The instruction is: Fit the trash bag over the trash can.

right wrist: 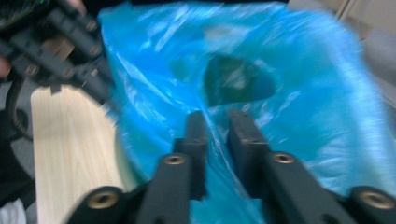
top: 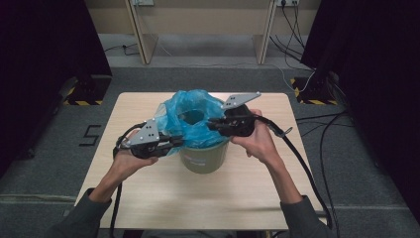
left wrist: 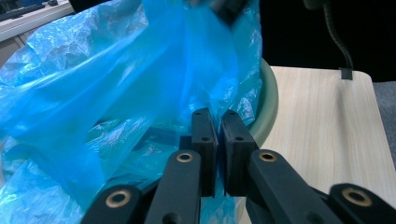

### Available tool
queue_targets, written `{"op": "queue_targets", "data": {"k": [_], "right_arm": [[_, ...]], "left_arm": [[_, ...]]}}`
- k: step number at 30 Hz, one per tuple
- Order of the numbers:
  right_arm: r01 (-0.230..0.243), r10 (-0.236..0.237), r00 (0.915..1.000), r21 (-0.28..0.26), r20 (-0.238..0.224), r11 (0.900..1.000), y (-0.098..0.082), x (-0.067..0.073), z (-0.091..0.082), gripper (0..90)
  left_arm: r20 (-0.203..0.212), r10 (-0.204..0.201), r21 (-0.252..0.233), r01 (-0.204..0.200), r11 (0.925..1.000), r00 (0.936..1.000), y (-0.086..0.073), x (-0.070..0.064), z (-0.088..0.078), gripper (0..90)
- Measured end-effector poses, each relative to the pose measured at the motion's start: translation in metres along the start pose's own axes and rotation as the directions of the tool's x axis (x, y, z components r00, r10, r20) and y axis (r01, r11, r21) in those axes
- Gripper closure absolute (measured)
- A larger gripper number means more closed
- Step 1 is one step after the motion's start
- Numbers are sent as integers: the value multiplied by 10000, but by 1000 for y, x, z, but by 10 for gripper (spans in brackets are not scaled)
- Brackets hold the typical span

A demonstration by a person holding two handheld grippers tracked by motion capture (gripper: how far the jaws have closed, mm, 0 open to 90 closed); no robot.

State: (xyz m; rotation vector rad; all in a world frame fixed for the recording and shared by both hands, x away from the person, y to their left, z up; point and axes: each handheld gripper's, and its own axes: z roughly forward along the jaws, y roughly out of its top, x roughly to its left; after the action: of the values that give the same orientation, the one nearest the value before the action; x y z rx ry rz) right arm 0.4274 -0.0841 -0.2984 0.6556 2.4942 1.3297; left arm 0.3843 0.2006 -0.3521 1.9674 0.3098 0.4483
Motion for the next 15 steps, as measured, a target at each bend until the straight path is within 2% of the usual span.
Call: {"op": "queue_targets", "data": {"k": [2,4,5,6,7,9,11,12,13,15], "right_arm": [[-128,134,9982,-94,579,9999,1,-9,-7,877],[-412,432,9926,-197,1139,9990,-1,-20,-12,891],[-658,696,9859,-295,1525,9974,-3,-29,-16,895],[-731,768,9790,-264,1888,9970,-4,-34,-18,895],[-857,847,9641,-69,2517,9963,-8,-42,-22,895],[-1206,1125,9466,82,3020,9927,-17,-52,-24,895],[-1572,1433,9361,174,3211,9874,-28,-60,-24,894],[-1694,1540,9342,202,3217,9853,-32,-63,-23,892],[-1891,1721,9346,251,3113,9816,-38,-65,-21,891],[-1947,1743,9354,365,3078,9802,-45,-64,-19,889]], "left_arm": [[100,90,-1,-90,10000,9999,-1,-2,-1,871],[231,204,-30,-204,9998,9995,-3,-6,-4,875],[285,253,-36,-252,9997,9993,-4,-8,-5,876],[417,328,1,-328,9995,9986,-6,-12,-7,879],[491,390,13,-391,9992,9980,-7,-15,-8,882],[691,499,96,-506,9987,9964,-12,-22,-10,886],[832,511,126,-524,9985,9952,-18,-27,-9,886],[910,481,178,-499,9986,9947,-22,-29,-7,886],[955,474,237,-499,9985,9943,-24,-29,-5,886],[1086,383,295,-418,9987,9933,-30,-31,-2,886]]}}
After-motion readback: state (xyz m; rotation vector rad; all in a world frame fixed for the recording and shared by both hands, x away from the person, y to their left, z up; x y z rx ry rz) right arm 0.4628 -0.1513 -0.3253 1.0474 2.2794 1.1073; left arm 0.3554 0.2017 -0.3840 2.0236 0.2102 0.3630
